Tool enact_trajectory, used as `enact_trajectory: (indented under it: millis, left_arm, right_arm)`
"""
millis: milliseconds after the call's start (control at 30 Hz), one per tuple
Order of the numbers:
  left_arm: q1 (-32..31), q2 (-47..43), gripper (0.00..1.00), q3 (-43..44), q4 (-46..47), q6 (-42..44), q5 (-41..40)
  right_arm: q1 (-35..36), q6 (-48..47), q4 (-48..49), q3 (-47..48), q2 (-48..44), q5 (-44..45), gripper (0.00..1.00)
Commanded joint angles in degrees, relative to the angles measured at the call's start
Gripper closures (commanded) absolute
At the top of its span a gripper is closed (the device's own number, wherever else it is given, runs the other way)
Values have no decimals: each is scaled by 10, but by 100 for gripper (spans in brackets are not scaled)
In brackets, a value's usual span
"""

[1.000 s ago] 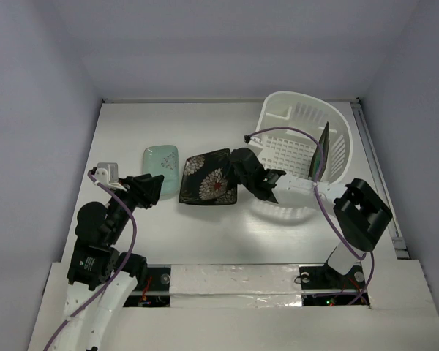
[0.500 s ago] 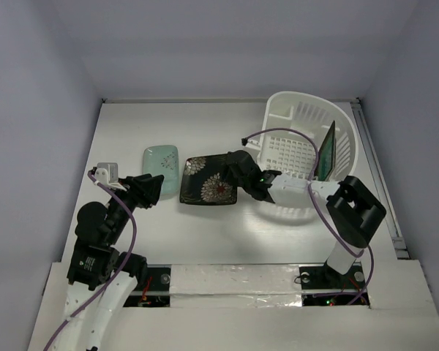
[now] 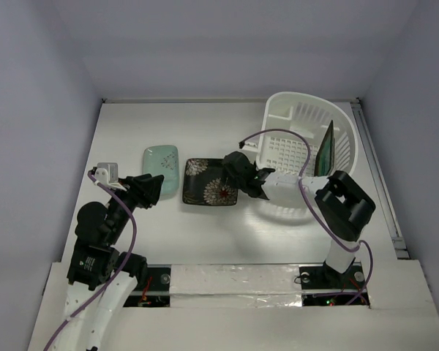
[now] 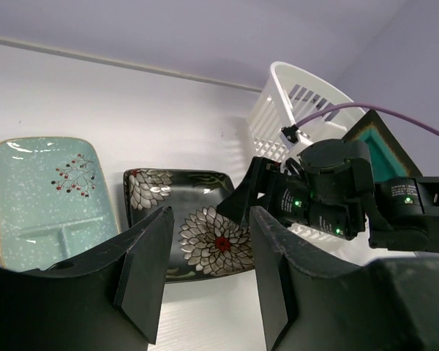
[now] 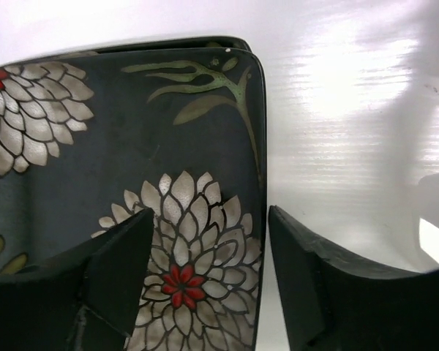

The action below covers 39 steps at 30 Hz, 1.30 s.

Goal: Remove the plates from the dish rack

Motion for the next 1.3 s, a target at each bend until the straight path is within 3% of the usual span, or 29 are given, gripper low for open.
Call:
enact_trajectory:
  millis: [0, 200, 333, 433, 533, 567, 633, 800, 933, 1033, 1133, 1200, 1267]
  left_arm:
    - [3, -3, 57, -4, 29, -1, 2]
    - [3, -2, 57, -4, 29, -2, 3]
    - [3, -2, 57, -5, 30, -1, 3]
    - [3, -2, 57, -5, 30, -1, 5]
    - [3, -2, 57, -5, 30, -1, 5]
    - [3, -2, 57, -5, 30, -1, 5]
    - [3, -3, 57, -5, 30, -1, 5]
    - [3, -4, 59, -5, 30, 2, 10]
    - [3, -5, 83, -5, 32, 1, 15]
    - [3, -5, 94, -4, 30, 0, 14]
    - [3, -10, 96, -4, 31, 0, 14]
    - [3, -12, 97, -4, 30, 0, 13]
    - [-2, -14, 98, -4, 30, 2, 15]
  right_arm:
    - [2, -14, 9, 36, -1, 30, 29]
    - [2, -37, -22, 70, 3, 45, 17]
    - [2, -58, 8, 68, -26, -1, 20]
    - [7, -75, 16, 71, -59, -42, 29]
    - [13, -94, 13, 80, -98, -71, 60]
    - [13, -98, 13, 81, -109, -79, 84]
    - [13, -106, 3, 83, -130, -84, 100]
    - [13, -145, -74, 100, -214, 1, 100]
    - [-19, -173, -184, 114, -277, 110, 100]
    - [-80, -185, -221, 94, -341, 108, 100]
    - [-158, -202, -276, 87, -382, 119, 100]
    - [-170, -206, -304, 86, -389, 190, 100]
    - [-180, -204, -345, 83, -386, 223, 88]
